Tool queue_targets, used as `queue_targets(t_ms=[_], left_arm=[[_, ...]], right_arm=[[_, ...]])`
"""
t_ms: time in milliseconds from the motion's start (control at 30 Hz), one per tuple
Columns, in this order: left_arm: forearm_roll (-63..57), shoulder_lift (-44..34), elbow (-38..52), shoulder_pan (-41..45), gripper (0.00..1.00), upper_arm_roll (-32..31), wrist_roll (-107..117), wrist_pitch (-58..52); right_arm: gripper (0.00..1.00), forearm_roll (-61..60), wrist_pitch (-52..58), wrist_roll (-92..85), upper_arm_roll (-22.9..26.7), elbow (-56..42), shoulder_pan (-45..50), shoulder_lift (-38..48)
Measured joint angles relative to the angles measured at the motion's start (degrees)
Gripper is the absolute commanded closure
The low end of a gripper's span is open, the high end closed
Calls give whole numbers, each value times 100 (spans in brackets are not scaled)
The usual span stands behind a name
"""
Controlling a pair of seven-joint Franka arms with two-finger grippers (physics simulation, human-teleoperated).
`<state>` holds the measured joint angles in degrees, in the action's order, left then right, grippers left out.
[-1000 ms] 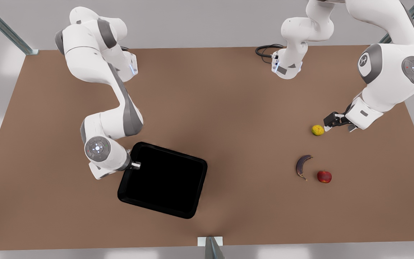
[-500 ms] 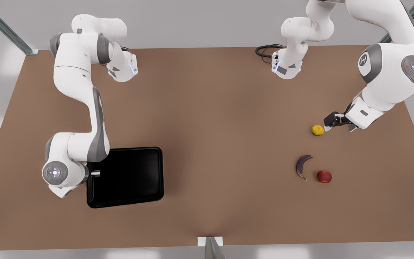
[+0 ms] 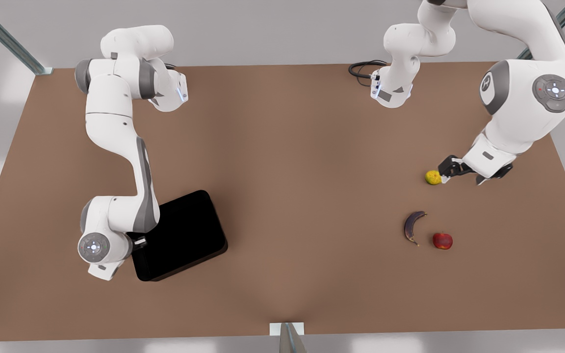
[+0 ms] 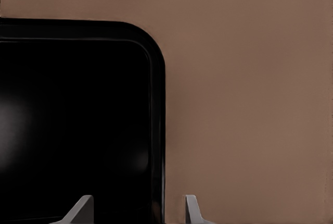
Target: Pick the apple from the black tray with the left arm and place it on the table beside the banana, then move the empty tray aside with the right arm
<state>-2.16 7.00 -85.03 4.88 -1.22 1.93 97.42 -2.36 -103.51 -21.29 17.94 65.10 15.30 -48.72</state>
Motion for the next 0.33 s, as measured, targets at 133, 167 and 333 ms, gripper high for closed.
queue_targets(t_ms=[133, 167, 333], left_arm=[[-18, 9, 1, -21, 0, 8, -2, -5], [-20, 9, 1, -21, 0, 9, -3, -5], [-25, 9, 1, -17, 0, 9, -5, -6]], right_arm=[[0, -27, -48, -241, -91, -32, 75, 975], [0, -49, 5, -280, -181, -32, 110, 1359], [0, -136, 296, -370, -413, -32, 192, 2110]])
